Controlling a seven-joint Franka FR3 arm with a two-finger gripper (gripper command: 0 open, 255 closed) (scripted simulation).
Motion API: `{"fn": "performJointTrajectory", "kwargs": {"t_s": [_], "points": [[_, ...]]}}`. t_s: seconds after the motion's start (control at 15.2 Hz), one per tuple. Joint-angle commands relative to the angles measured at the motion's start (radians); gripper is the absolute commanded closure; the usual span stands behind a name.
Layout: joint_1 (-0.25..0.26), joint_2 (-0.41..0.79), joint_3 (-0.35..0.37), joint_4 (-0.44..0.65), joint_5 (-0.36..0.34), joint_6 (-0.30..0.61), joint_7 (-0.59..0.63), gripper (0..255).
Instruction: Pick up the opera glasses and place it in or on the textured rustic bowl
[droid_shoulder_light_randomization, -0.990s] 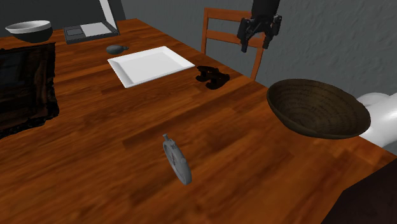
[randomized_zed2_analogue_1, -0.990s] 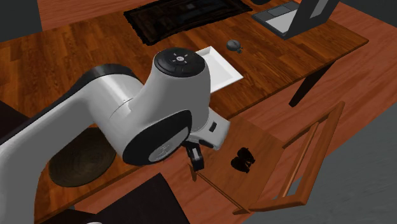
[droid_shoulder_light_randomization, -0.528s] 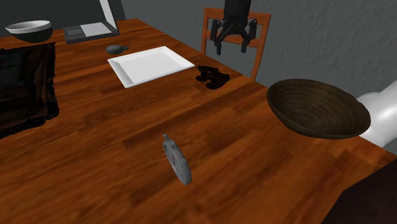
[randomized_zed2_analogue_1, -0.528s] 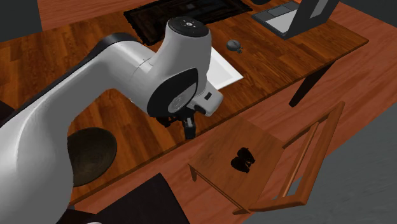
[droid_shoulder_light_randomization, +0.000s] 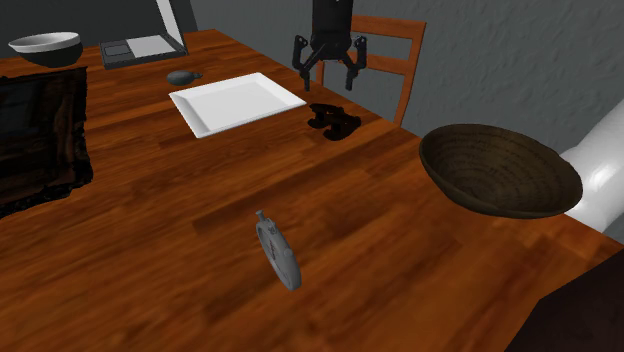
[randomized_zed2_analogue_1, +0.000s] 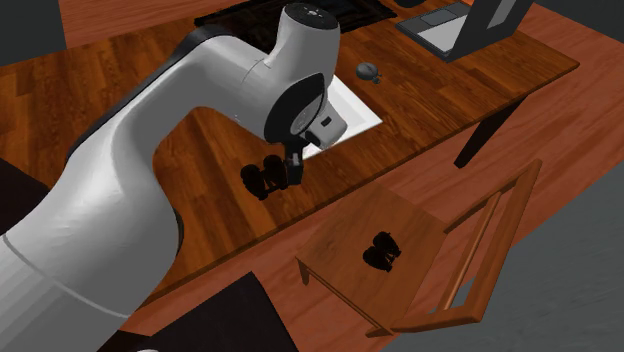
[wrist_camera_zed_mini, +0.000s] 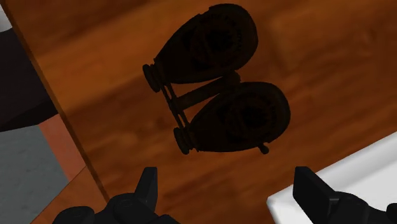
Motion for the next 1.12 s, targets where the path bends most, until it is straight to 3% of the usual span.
{"fn": "performJointTrajectory", "kwargs": {"t_s": [0.0,0.26,0.79,0.86,1.06], "points": [[0.002,-0.001,0.003,-0.028,0.003,0.027,0.003,0],[0.006,-0.014,0.007,-0.102,0.009,0.089,-0.002,0],[0.006,-0.014,0.007,-0.102,0.009,0.089,-0.002,0],[0.006,-0.014,0.007,-0.102,0.009,0.089,-0.002,255],[0.006,-0.013,0.007,-0.101,0.008,0.089,-0.002,255]]}}
